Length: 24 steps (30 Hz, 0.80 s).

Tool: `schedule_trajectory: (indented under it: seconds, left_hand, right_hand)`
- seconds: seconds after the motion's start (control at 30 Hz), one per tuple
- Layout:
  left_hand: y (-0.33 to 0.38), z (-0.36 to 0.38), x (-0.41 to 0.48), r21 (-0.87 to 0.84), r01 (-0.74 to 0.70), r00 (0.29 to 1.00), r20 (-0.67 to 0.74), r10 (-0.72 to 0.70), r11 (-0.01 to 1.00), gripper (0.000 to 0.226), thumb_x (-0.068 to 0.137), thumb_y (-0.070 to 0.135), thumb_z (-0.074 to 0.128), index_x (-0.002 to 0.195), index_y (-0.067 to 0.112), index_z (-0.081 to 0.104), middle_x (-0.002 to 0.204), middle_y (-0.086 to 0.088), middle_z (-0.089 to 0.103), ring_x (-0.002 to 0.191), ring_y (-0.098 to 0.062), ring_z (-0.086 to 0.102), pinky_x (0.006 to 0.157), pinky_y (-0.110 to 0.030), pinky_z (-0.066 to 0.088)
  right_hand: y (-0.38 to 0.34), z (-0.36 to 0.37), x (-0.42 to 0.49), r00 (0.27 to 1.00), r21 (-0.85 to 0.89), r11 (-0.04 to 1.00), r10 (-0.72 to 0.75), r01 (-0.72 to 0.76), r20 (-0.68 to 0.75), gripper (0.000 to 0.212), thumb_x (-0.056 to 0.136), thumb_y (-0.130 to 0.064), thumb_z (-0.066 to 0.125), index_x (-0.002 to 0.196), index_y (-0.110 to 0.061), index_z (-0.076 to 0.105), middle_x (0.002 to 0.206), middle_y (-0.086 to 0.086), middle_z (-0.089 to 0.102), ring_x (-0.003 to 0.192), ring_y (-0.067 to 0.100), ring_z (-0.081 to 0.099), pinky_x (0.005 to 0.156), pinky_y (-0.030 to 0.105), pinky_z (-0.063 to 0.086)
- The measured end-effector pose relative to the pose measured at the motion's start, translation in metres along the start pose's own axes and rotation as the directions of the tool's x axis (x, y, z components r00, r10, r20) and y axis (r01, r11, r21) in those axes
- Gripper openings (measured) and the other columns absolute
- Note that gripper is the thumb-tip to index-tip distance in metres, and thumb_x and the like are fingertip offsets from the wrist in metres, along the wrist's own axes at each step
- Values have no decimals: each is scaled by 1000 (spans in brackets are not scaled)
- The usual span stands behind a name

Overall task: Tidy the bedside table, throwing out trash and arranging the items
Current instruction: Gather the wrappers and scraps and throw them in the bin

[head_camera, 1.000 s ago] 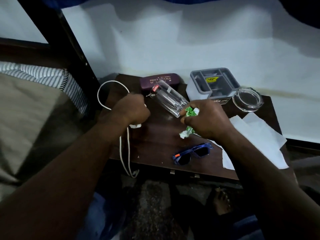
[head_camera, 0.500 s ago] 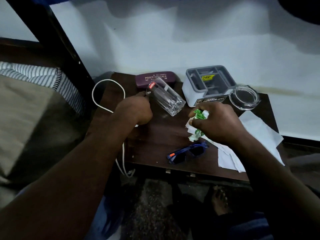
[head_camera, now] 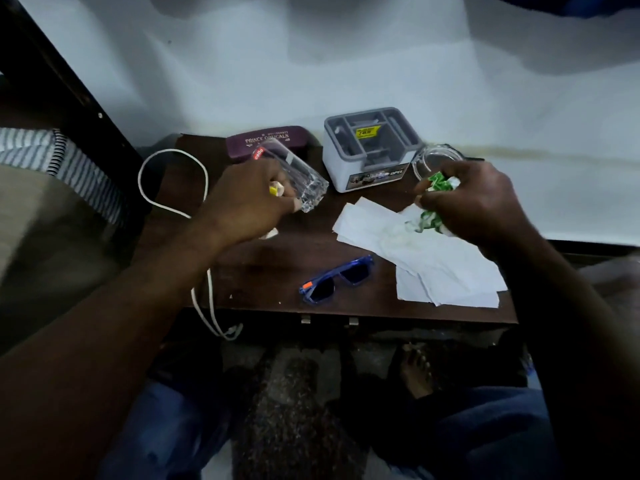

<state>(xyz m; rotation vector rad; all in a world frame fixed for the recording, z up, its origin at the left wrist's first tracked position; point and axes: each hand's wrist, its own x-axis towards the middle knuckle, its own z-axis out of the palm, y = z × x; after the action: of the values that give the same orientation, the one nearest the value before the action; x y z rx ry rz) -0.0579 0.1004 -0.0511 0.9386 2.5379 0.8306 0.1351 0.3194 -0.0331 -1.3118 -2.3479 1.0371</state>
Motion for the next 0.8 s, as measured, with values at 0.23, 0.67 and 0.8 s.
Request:
schedule_trajectory:
  seconds: [0.23, 0.67, 0.8]
  left_hand:
    - [33, 32, -14, -241, -78, 982, 148, 116, 967, 27, 83, 0, 66, 90, 24, 76, 66, 7, 71, 55, -4, 66, 59, -28, 59]
    - [57, 63, -4, -171, -108, 965, 217, 145, 979, 29, 95, 6, 56, 100, 22, 80, 85, 5, 76, 74, -10, 70, 80, -40, 62]
    - [62, 67, -3, -128, -162, 962, 200, 186, 978, 18, 99, 18, 63, 98, 22, 80, 78, 7, 73, 75, -13, 71, 78, -36, 59]
  right_hand:
    - [7, 1, -8, 985, -230, 973, 9, 31, 174, 22, 80, -12, 81, 91, -32, 81, 88, 0, 77, 74, 15, 75, 71, 37, 66]
    - [11, 34, -13, 876, -555, 780, 17, 290, 482, 69, 81, -36, 80, 147, -39, 57, 130, 5, 70, 118, 26, 62, 84, 28, 45]
    - [11, 34, -11, 923, -524, 813, -41, 253, 383, 42, 78, -29, 76, 120, -35, 76, 112, 6, 75, 98, 26, 64, 76, 27, 46]
